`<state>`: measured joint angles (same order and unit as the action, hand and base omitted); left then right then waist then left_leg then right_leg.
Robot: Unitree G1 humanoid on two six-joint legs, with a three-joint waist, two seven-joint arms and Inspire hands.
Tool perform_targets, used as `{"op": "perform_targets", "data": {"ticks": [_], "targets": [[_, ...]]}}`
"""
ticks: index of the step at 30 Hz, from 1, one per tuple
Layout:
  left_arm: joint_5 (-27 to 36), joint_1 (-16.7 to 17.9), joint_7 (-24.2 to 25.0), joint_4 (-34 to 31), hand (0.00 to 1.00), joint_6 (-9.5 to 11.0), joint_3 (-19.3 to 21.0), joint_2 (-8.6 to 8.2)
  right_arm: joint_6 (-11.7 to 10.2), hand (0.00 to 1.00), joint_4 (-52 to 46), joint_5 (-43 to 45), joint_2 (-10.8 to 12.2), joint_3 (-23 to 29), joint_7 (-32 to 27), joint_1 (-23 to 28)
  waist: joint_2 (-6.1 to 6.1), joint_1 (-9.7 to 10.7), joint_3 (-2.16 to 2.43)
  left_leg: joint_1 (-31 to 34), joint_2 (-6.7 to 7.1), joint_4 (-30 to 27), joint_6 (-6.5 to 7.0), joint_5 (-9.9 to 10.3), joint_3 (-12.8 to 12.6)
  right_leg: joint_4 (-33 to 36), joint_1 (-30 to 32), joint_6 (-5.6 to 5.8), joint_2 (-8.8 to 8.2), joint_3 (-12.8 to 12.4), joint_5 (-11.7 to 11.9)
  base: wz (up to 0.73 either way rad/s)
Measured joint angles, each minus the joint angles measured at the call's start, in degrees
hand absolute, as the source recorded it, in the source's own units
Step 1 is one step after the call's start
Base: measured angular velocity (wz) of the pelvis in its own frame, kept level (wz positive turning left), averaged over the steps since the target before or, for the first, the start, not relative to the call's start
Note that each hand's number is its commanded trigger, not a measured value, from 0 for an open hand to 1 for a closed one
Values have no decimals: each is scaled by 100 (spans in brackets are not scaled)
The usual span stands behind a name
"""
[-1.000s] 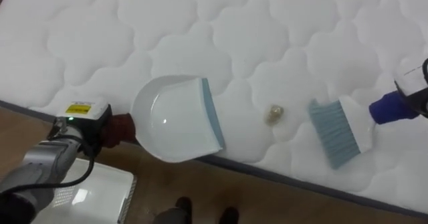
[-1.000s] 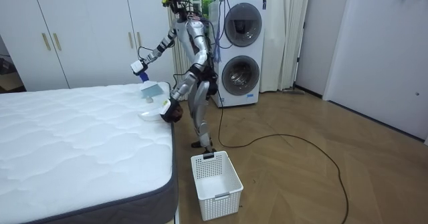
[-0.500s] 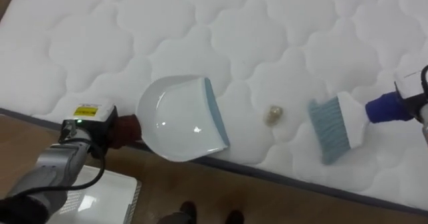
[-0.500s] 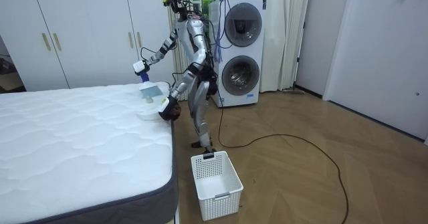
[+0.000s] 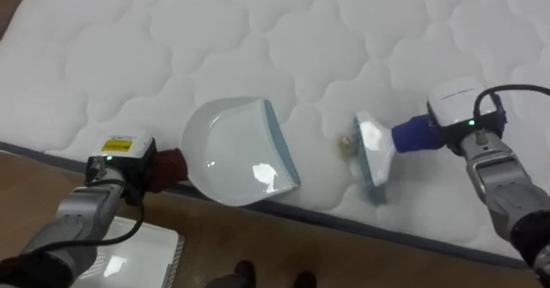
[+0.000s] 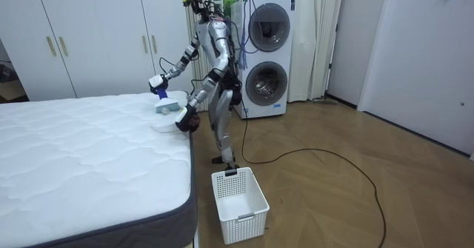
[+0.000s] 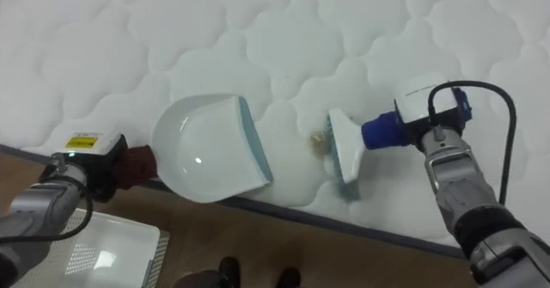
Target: Clean bed
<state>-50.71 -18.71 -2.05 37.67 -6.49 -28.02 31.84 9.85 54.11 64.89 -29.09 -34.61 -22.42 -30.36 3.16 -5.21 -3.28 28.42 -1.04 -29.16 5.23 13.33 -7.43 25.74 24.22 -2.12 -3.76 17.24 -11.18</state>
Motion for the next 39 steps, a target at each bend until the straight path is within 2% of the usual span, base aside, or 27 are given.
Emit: {"op": "perform_targets", "data": {"ticks": [4, 6, 9, 14, 18, 25, 27, 31, 35, 39], "targets": [[-22, -2, 1, -5, 100, -54, 25, -47, -24, 100, -481, 149, 10, -1, 11, 76, -75, 24, 23, -2, 22, 55, 6, -20, -23, 23, 47, 1, -21, -9, -1, -4], [-17, 5, 4, -5, 100, -60, 13, -106, -41, 100, -822, 236, 32, -4, 29, 221, -121, 22, 51, -20, 23, 64, 6, -27, -29, 42, 45, 4, -47, -20, -3, 0], [-12, 22, 4, -7, 100, -70, -28, -142, -117, 100, -1202, 293, 72, -22, 45, 351, -123, 37, 52, -104, 60, 134, 4, -52, -46, 120, 26, 19, -105, -14, -35, 0], [-8, 23, 1, -16, 100, -80, -46, -233, -170, 100, -1396, 206, 189, -120, 57, 442, -127, 14, 55, -121, 72, 146, 4, -68, -49, 154, 35, 21, -101, -99, -38, 0], [-4, 25, -30, -16, 100, -189, -141, -238, -179, 100, -1442, -18, 221, -300, 151, 469, -128, 13, 56, -125, 74, 152, 4, -68, -66, 206, 72, 24, -107, -139, -39, -2], [-3, 45, -27, -16, 100, -238, -137, -278, -209, 100, -1442, -606, 345, -286, 349, 488, -129, 24, 57, -137, 74, 152, 4, -69, -82, 302, 97, 23, -115, -187, -40, 0], [-4, 66, -33, -17, 100, -273, -136, -318, -250, 100, -1485, -1224, 490, -286, 385, 483, -128, 17, 57, -150, 82, 179, 4, -69, -93, 315, 109, 25, -120, -210, -42, 0], [-9, 73, -93, -23, 100, -280, -131, -379, -456, 100, -1634, -1758, 700, -246, 394, 485, -141, 38, 64, -88, 89, 172, 4, -69, -63, 299, 136, 24, -131, -151, -42, 5], [-18, 103, -124, -25, 100, -262, -138, -436, -637, 100, -1823, -2120, 826, -225, 509, 492, -187, 14, 93, -86, 94, 140, 12, -74, -40, 300, 117, 24, -140, -137, -42, 3], [-56, 228, -123, -60, 100, -250, -140, -449, -763, 100, -1879, -2303, 893, -226, 621, 495, -290, 47, 156, -127, 120, 179, 28, -86, -40, 291, 93, 32, -166, -135, -47, 0]]}}
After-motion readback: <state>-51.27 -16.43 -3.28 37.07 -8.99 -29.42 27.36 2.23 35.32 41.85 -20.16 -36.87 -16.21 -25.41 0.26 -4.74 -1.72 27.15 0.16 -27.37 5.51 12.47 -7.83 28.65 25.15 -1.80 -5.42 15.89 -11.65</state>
